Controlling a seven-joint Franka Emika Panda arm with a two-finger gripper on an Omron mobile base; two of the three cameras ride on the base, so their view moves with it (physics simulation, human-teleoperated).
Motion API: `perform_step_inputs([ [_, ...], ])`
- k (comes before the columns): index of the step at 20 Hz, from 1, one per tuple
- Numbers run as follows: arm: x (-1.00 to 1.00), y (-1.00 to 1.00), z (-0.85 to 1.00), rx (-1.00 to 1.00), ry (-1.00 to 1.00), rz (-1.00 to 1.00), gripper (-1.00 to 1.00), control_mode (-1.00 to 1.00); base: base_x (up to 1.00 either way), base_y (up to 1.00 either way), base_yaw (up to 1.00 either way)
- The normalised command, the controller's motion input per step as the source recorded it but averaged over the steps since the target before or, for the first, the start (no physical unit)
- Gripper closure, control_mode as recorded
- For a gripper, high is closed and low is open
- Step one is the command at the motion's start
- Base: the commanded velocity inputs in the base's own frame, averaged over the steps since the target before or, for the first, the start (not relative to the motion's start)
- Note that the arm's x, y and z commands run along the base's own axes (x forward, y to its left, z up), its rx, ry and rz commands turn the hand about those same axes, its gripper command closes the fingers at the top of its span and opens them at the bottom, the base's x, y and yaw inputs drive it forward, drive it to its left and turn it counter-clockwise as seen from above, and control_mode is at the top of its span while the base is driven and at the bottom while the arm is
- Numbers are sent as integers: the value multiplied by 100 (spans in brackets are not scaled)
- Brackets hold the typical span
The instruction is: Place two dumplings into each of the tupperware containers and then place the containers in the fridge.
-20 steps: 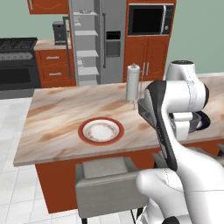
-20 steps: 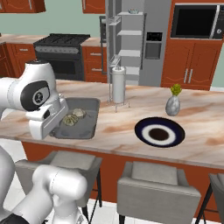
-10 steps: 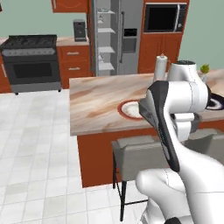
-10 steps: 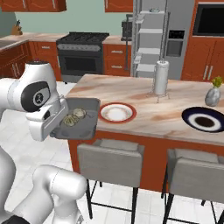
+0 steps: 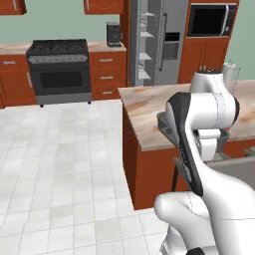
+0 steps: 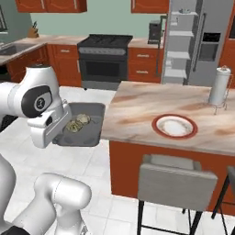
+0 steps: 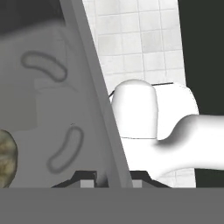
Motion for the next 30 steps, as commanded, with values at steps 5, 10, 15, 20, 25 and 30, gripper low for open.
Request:
perform_step_inputs([
  [5, 0, 0, 0, 0, 0, 0, 100, 100, 90, 100, 0],
  [10, 0, 0, 0, 0, 0, 0, 100, 100, 100, 100, 0],
  [15, 0, 0, 0, 0, 0, 0, 100, 100, 100, 100, 0],
  [20, 0, 0, 0, 0, 0, 0, 100, 100, 100, 100, -3],
  [25, 0, 0, 0, 0, 0, 0, 100, 100, 100, 100, -41],
  [30, 0, 0, 0, 0, 0, 0, 100, 100, 100, 96, -58],
])
